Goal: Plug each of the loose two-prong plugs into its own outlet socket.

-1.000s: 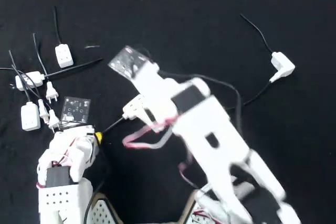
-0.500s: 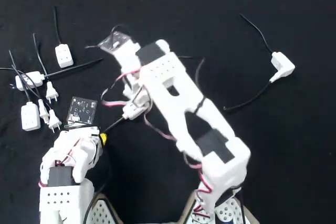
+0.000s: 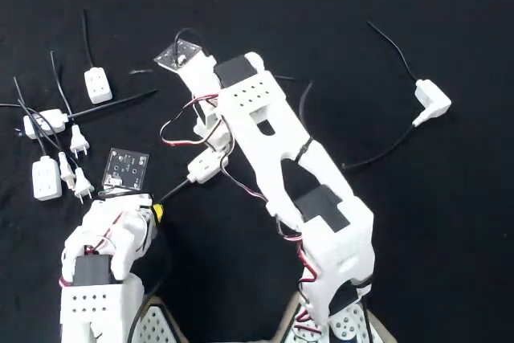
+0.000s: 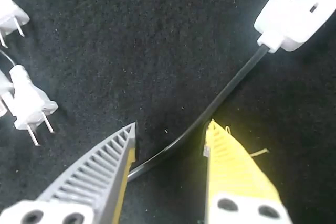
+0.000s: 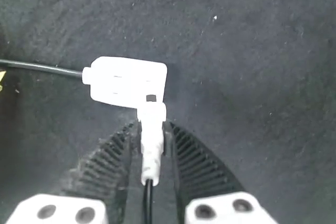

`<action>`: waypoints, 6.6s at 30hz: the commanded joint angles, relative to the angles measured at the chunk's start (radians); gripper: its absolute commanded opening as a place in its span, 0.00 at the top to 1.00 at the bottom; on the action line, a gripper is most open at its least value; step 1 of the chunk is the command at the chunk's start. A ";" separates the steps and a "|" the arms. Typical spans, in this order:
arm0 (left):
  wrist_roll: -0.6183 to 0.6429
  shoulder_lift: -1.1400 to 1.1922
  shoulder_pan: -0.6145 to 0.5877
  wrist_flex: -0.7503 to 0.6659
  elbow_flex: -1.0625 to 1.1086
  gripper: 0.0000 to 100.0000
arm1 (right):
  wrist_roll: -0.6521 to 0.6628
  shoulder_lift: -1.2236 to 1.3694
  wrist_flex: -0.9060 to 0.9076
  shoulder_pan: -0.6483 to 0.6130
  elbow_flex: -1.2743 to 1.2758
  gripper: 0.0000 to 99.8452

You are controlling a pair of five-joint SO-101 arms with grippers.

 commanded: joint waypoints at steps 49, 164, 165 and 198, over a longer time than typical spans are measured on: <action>-0.011 -0.008 0.016 0.006 0.004 0.78 | -0.140 0.236 0.140 -0.006 -0.295 0.99; -0.006 -0.008 -0.070 0.025 -0.022 0.78 | 0.181 -0.460 -0.106 -0.183 0.323 0.87; -0.006 -0.008 -0.070 0.025 -0.022 0.78 | 0.256 -0.469 -0.115 -0.184 0.355 0.87; 0.184 -0.008 -0.394 -0.089 -0.073 0.78 | 0.752 -0.059 -0.290 -0.129 0.392 0.87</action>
